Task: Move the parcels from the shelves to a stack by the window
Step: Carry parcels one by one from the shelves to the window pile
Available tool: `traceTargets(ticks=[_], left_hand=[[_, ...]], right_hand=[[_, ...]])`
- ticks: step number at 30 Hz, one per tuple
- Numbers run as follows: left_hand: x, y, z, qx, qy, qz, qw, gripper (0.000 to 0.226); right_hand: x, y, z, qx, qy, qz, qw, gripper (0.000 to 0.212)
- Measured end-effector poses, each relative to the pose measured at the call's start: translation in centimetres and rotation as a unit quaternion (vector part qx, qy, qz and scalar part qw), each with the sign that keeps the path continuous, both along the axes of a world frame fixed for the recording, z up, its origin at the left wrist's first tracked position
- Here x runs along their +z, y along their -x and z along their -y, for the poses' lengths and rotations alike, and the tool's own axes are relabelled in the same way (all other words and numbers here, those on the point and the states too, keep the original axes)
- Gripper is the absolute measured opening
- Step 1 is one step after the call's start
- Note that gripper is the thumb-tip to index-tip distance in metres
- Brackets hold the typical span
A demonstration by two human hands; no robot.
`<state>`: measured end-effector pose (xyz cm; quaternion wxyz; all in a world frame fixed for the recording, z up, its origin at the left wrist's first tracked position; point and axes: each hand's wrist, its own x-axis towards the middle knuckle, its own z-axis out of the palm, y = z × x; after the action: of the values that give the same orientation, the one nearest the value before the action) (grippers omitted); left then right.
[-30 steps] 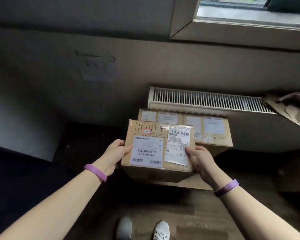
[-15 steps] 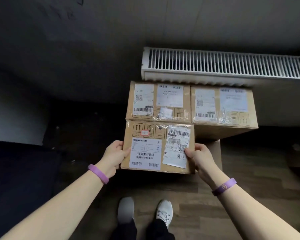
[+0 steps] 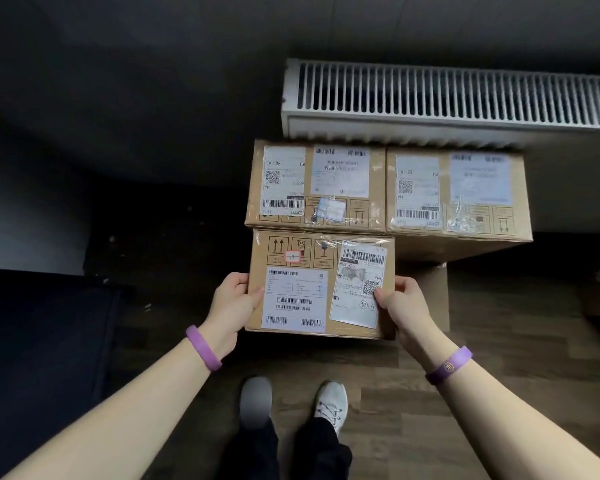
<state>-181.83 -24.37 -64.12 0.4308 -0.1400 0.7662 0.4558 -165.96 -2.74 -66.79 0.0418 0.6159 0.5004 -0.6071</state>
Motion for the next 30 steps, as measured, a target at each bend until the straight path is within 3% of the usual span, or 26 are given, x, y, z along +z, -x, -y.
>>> traceTargets(ticks=[8,17,19,22,30], left_hand=[[0.7,0.2,0.2,-0.015,0.004,-0.003,1.000,0.015],[2.0,0.3,-0.8,-0.033,0.008,0.013,0.999,0.032],[3.7,0.4,-1.1,-0.038,0.007,0.025,0.999,0.046],[7.3,1.0,-1.3,-0.043,0.016,0.016,0.999,0.061],[22.1,4.6,-1.6,-0.067,-0.025,-0.072,0.995,0.051]], right_hand=[[0.2,-0.1,0.3,-0.003,0.005,-0.011,1.000,0.027],[1.9,0.2,0.3,0.059,-0.024,-0.007,0.998,0.034],[3.5,0.5,0.2,0.083,-0.039,-0.007,0.996,0.031],[7.2,1.3,-0.4,0.101,-0.056,0.008,0.993,0.061],[22.3,5.2,-1.1,0.139,-0.083,-0.072,0.984,0.060]])
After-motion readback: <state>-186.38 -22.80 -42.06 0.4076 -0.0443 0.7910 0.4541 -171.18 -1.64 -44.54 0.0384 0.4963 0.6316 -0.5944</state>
